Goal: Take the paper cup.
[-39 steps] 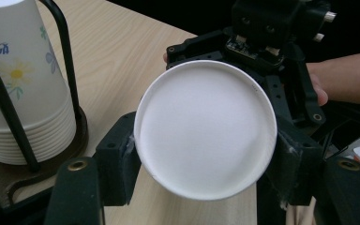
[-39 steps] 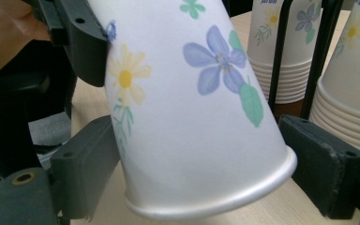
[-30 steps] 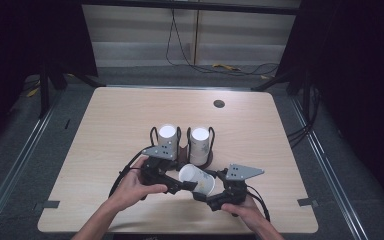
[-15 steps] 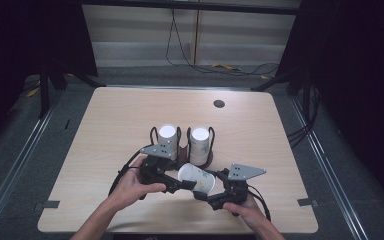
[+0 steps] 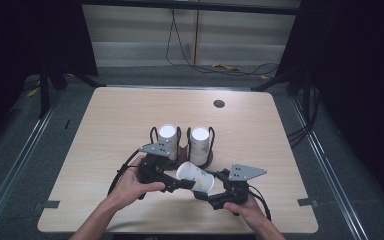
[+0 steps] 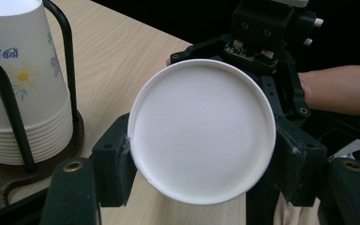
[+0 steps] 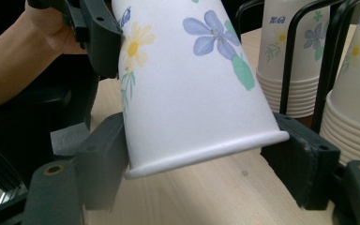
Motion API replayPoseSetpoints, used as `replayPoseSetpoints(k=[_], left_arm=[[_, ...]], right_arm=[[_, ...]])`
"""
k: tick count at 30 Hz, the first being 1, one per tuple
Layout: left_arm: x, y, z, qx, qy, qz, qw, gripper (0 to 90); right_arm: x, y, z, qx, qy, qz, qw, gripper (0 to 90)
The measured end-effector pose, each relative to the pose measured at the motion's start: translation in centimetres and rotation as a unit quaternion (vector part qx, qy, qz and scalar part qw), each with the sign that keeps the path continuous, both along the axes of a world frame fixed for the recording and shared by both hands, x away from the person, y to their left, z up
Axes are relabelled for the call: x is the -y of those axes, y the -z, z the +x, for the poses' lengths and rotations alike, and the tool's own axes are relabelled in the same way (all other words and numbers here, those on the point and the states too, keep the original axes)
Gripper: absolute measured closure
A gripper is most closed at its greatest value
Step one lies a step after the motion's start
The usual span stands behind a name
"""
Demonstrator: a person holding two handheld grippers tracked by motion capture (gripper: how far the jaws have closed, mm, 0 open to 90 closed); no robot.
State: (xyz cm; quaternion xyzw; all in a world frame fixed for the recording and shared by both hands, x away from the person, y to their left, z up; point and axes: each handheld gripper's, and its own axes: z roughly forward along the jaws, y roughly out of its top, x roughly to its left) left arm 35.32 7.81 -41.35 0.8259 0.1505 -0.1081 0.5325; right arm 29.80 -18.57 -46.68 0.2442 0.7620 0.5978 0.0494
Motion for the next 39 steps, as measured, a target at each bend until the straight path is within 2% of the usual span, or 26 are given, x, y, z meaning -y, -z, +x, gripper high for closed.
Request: replayPoseSetpoints(k=[14,29,39], left_arm=[[-0.01,0.1,0.18,0.0,-0.011,0.005,0.9999,18.3],[-0.29,0.17,0.28,0.018,-0.02,0.025,0.9993,16.2],[-0.38,0.33,0.19,0.025,-0.011,0.039,0.9988,16.1]], right_arm=[[0.15,-0.07,0.02,0.001,0.003,-0.004,1.0,28.0],[0.3,-0.27,0.08,-0.002,0.002,-0.018,0.9998,30.1],[0.64,-0.38,0.13,-0.004,0.007,-0.023,0.9997,30.6]])
